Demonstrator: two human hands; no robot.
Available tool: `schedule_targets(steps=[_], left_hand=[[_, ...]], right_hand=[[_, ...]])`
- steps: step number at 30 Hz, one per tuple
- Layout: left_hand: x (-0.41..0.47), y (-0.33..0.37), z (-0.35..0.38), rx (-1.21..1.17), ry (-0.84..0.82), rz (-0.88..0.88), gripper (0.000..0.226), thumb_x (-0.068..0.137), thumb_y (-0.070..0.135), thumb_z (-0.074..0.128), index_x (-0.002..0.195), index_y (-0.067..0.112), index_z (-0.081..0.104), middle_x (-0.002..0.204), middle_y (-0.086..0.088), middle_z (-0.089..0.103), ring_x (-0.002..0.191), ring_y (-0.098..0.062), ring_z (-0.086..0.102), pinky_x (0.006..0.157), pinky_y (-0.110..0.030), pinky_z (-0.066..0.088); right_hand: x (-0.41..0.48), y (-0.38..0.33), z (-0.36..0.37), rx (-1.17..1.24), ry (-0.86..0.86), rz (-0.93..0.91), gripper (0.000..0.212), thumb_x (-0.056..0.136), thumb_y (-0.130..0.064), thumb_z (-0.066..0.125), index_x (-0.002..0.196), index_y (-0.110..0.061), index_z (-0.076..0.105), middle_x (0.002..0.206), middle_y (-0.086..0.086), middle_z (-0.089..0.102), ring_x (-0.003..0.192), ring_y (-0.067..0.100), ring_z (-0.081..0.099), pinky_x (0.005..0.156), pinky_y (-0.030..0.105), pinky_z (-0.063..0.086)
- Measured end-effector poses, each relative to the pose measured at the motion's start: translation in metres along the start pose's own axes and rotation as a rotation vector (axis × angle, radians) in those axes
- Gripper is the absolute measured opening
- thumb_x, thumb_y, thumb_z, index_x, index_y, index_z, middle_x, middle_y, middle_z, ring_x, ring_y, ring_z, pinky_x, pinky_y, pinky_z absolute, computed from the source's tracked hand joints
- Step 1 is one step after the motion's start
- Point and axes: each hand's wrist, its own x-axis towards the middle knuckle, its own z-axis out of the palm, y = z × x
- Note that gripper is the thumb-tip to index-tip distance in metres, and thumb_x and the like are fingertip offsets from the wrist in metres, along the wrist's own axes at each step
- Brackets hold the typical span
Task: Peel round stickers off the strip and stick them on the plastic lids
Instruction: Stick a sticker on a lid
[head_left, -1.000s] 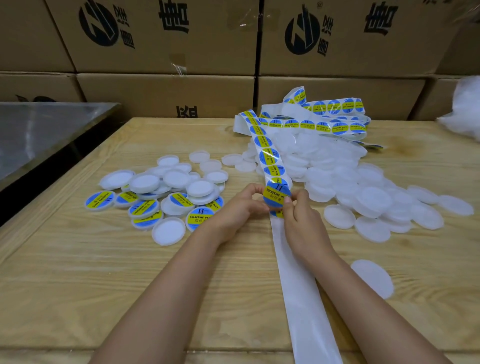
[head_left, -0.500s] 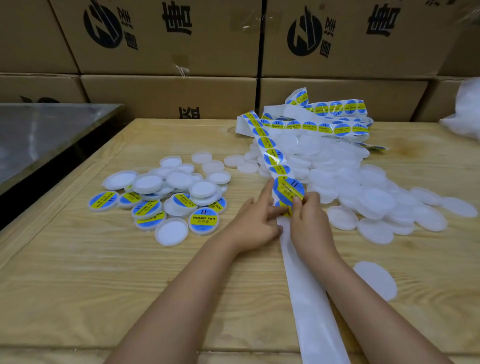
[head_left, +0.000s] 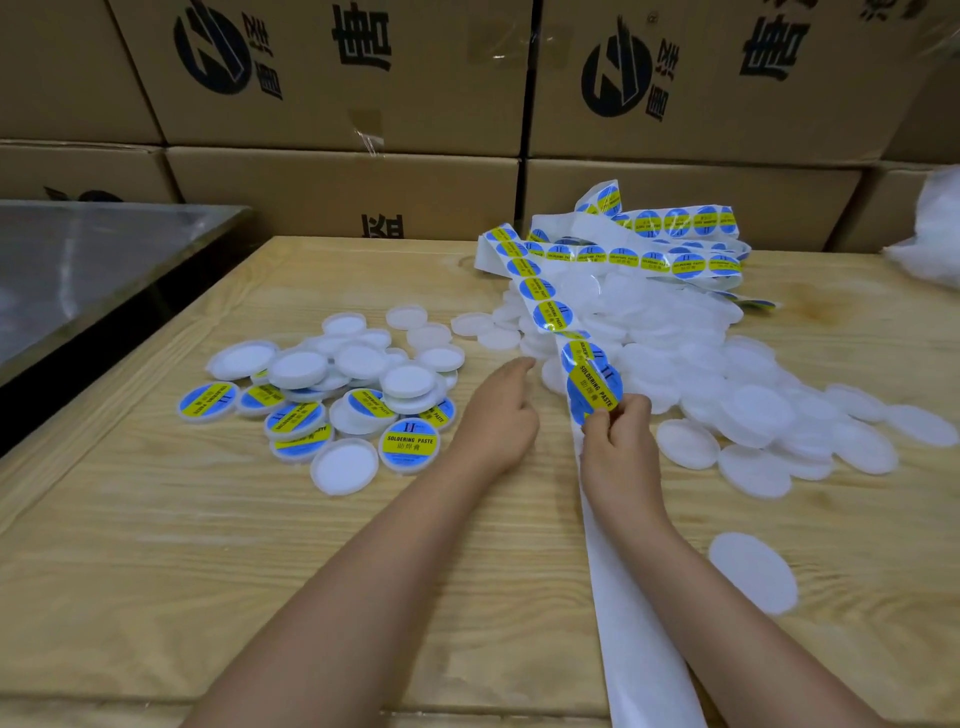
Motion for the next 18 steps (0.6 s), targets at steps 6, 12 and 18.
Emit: schedule_targets(steps=[6, 12, 18], left_hand=[[0.023, -0.002, 0.015, 0.442, -0.137, 0.084, 0.053, 0.096, 0.039, 0.04, 0.146, 0.025, 0.028, 0.157, 0.001, 0.018, 0.144, -0.016, 0.015, 0.114, -0.046, 0.011], [0.014, 0.002, 0.015, 0.36, 0.128, 0.076, 0.051, 0.077, 0.056, 0.063, 0.1, 0.012, 0.051, 0.102, -0.008, 0.064, 0.099, -0.028, 0.056, 0.076, -0.036, 0.035], [-0.006, 0.007, 0.001, -0.114, 0.078, -0.011, 0.061, 0.073, 0.016, 0.074, 0.127, 0.02, 0.045, 0.117, 0.002, 0.055, 0.101, -0.014, 0.054, 0.071, -0.012, 0.038]], right_hand=[[0.003, 0.001, -0.002, -0.014, 0.036, 0.008, 0.002, 0.095, -0.009, 0.037, 0.094, -0.009, 0.035, 0.076, -0.007, 0.048, 0.066, 0.007, 0.044, 0.049, 0.023, 0.028], [0.003, 0.003, -0.001, -0.012, 0.038, -0.011, 0.004, 0.094, -0.011, 0.04, 0.094, -0.008, 0.037, 0.077, -0.003, 0.05, 0.069, 0.018, 0.045, 0.051, 0.028, 0.026], [0.004, 0.003, -0.003, 0.073, 0.06, -0.018, 0.008, 0.093, -0.013, 0.045, 0.094, -0.011, 0.037, 0.077, -0.004, 0.049, 0.067, 0.007, 0.048, 0.05, 0.017, 0.032]])
